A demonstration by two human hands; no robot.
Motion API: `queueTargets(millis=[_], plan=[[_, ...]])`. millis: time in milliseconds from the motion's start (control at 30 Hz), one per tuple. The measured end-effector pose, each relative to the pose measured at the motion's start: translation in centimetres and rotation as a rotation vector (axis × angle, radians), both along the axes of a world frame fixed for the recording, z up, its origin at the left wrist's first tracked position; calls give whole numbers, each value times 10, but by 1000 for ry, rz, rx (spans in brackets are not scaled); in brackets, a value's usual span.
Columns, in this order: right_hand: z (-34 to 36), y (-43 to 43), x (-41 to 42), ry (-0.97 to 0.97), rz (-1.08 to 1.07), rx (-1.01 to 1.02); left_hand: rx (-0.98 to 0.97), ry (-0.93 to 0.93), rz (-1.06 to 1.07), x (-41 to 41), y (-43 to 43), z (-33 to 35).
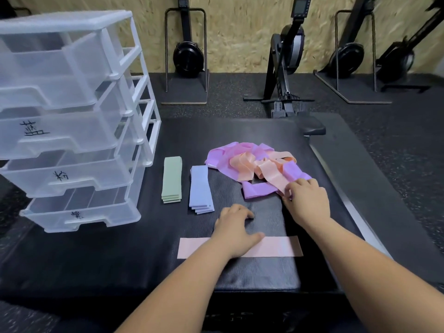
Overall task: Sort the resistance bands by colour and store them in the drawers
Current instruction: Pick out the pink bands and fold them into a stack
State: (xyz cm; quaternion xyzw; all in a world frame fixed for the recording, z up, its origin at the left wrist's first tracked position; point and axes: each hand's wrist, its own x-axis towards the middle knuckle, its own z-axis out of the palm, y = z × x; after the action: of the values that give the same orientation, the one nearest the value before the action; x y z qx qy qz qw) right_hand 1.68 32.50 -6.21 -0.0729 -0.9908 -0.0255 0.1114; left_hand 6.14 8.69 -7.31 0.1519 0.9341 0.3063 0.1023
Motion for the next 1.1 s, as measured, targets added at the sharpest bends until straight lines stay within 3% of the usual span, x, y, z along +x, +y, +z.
queueTargets(millis=[133,300,433,767,1100], plan=[[13,0,-3,84,-4,-32,74,-115,17,-13,-7,4],[55,7,-6,137,96,-441,228,-248,57,-23,-17,9],[97,14,-8,109,224,-576,299,-277,78,-19,-21,12],[173,-15,9,117,343,-816,466,-14,123,-15,-18,83],[213,-51,28,214,471,-865,591,196,22,-21,-11,172]])
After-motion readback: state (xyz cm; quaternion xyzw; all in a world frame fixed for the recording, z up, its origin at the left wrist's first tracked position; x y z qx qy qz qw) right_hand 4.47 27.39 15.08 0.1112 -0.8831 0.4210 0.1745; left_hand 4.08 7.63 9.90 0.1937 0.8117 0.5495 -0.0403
